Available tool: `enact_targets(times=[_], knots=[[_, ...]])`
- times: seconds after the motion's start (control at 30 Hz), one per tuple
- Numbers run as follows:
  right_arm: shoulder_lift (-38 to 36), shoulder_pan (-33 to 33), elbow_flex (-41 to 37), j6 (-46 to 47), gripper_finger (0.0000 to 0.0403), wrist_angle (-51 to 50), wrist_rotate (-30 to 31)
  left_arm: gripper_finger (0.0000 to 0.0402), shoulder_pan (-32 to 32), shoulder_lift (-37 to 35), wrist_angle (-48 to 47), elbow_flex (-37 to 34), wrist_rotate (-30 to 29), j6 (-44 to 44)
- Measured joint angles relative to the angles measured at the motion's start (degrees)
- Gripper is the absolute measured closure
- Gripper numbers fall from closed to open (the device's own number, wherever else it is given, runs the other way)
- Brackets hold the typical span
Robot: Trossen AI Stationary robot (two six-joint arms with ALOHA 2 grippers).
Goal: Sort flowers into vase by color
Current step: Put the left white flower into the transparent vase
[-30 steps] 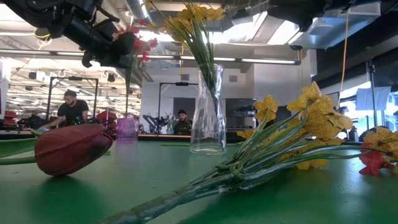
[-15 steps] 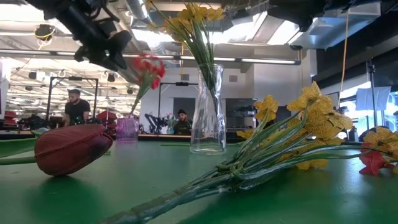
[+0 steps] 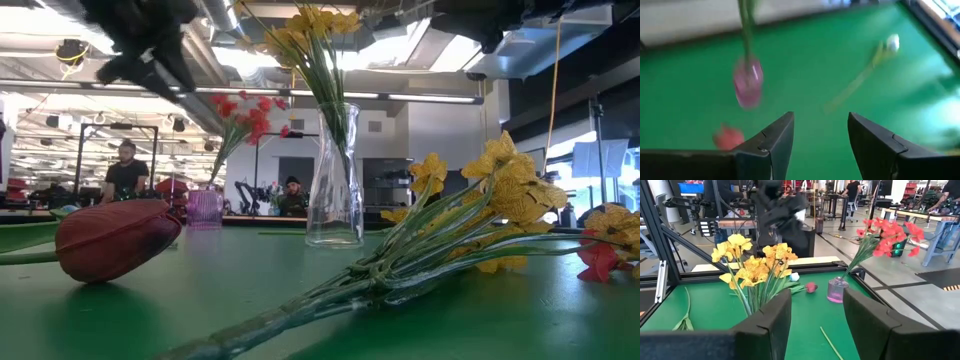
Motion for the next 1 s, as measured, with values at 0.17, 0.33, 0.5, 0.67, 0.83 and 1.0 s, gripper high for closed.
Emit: enact_targets(times=[0.17,0.33,0.5,0.67,0.83,1.0], knots=[[0.0,0.0,0.0,-0.2,0.0226,-0.3,0.0,0.0225,-14.0,0.1,-3.4,-5.2,-2.0,-21.0],[0.0,0.0,0.0,-0.2,0.0226,-1.0,0.0,0.0225,-24.7,0.9,-6.6,-10.2,-3.3,-40.9],[0.0,0.0,0.0,-0.2,0.0226,-1.7,0.0,0.0225,-30.7,3.5,-13.8,-13.1,-0.6,-57.7],[0.0,0.0,0.0,-1.0,0.0226,-2.0,0.0,0.0225,-31.3,6.0,-14.4,-13.4,1.0,-64.6],[0.0,0.0,0.0,-1.7,0.0226,-2.1,0.0,0.0225,-29.3,8.9,-14.9,-13.4,4.2,-73.8],[0.0,0.0,0.0,-1.7,0.0226,-2.9,0.0,0.0225,-27.0,11.3,-14.4,-13.4,6.9,-75.1]])
